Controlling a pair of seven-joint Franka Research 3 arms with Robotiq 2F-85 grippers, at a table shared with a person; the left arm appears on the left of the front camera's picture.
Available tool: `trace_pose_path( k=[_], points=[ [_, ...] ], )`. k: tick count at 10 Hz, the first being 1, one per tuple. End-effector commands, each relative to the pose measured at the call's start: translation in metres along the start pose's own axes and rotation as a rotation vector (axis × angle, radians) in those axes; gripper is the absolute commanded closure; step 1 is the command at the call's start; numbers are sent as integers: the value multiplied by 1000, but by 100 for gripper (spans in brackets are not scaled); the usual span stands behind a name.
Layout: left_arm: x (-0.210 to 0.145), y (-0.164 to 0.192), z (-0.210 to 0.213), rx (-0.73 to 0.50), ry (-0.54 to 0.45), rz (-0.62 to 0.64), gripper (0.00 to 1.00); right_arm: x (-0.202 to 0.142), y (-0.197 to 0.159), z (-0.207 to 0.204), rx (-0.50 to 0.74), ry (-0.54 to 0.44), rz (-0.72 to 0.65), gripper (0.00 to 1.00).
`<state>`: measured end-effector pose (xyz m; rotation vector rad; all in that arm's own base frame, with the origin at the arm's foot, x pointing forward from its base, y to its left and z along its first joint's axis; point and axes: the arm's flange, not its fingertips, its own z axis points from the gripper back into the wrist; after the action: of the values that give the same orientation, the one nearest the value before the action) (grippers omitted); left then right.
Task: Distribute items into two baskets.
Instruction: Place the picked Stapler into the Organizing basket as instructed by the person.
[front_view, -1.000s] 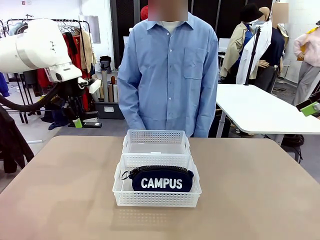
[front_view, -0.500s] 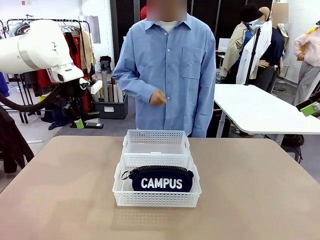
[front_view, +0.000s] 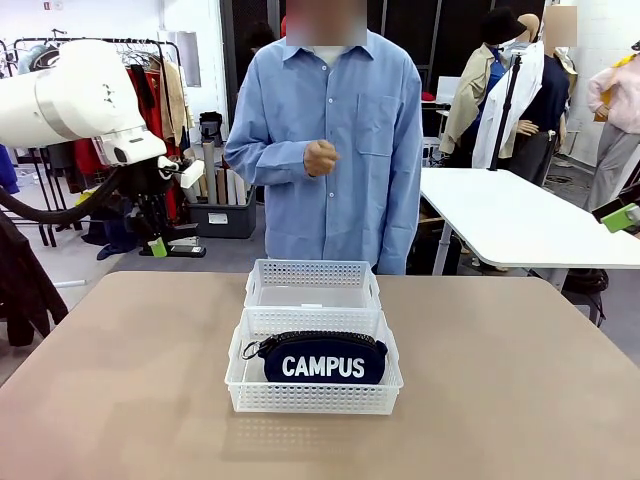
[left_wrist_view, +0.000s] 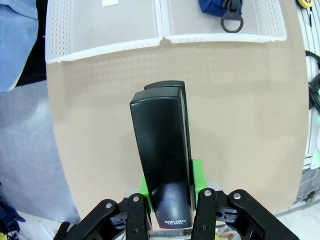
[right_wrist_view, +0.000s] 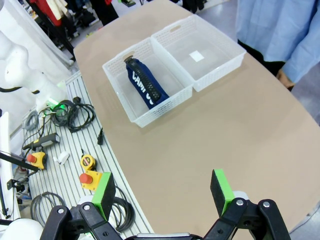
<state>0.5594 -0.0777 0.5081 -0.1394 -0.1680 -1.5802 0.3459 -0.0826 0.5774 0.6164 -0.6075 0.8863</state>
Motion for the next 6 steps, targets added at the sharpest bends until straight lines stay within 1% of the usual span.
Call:
trace_pose_path(
  k=[1,6],
  points=[
    [-2,-2,3,5,4,3,100,2,1,0,3,-10,3,0],
    [-2,-2,3,5,4,3,100,2,1,0,3,-10,3,0]
  ],
)
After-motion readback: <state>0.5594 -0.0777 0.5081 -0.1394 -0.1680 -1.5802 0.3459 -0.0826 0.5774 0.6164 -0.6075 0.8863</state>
